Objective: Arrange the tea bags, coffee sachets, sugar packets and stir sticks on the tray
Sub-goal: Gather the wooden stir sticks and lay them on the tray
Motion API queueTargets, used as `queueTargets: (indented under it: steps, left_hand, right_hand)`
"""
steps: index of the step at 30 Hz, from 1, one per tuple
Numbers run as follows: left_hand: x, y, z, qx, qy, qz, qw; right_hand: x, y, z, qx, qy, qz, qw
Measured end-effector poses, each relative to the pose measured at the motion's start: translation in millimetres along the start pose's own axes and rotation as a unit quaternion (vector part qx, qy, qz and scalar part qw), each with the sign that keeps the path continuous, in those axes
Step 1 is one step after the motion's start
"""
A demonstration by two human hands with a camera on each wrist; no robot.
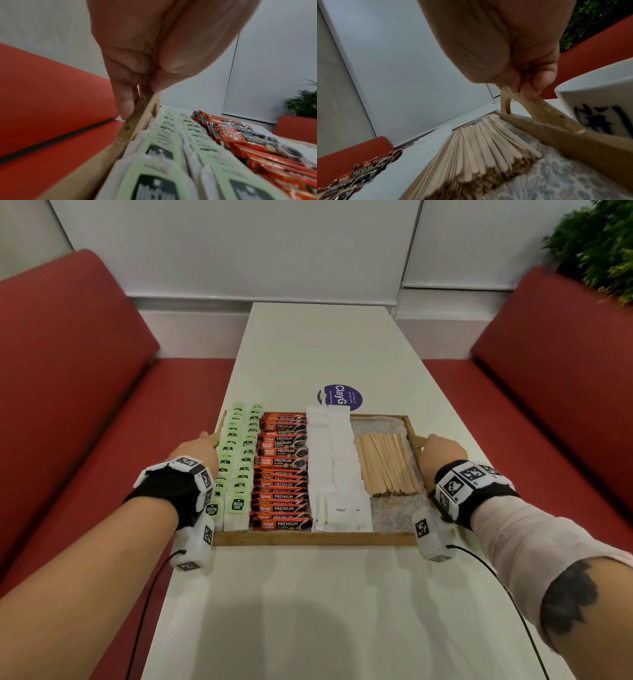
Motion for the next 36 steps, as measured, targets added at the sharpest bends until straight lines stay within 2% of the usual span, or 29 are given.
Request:
queueTargets:
  steps: [9,22,28,30,32,36]
  left_hand:
    - [-4.8,5.9,17.4,0.005,0.015,-0.009,1.0]
    - [-13.0,11.4,45.4,0.003,0.032,-0.023,0.999]
    - [-12.2,13.5,39.1,0.017,0.011,-0.035,0.999]
    - [-13.1,14.2,28.5,-0.018,0.034,-0.062,0.997]
    - [-23.8,18.6,6.7,-0.084,0.039,-0.1,0.991]
    - [-62.2,32.9,-43.5,-0.177,-0.012,-0.123,0.977]
  right_hand:
    - [13.0,0.7,25.5,-0.009,0.003,0.013,1.0]
    - [20.4,-3.9,54.2,0.016,-0.013,-0.005,1.0]
    - [13.7,4.3,51.4,0.033,0.015,0.023,0.999]
    - [6.3,10.9,48.4,0.032,0.019,0.053,0.998]
    - [-3.2,17.3,42.2,0.033,0.024,0.085,0.996]
    - [-28.7,30.4,23.4,0.031,0.04,0.096,0.994]
Point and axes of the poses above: each hand's wrist, its own z-axis towards the middle knuckle, its own y-axis out of the back of the hand, x = y × z, the point moved 6 cm from there along z, towards the middle knuckle, and after that the axes turned 3 degrees about z, right-handed, at the moved point
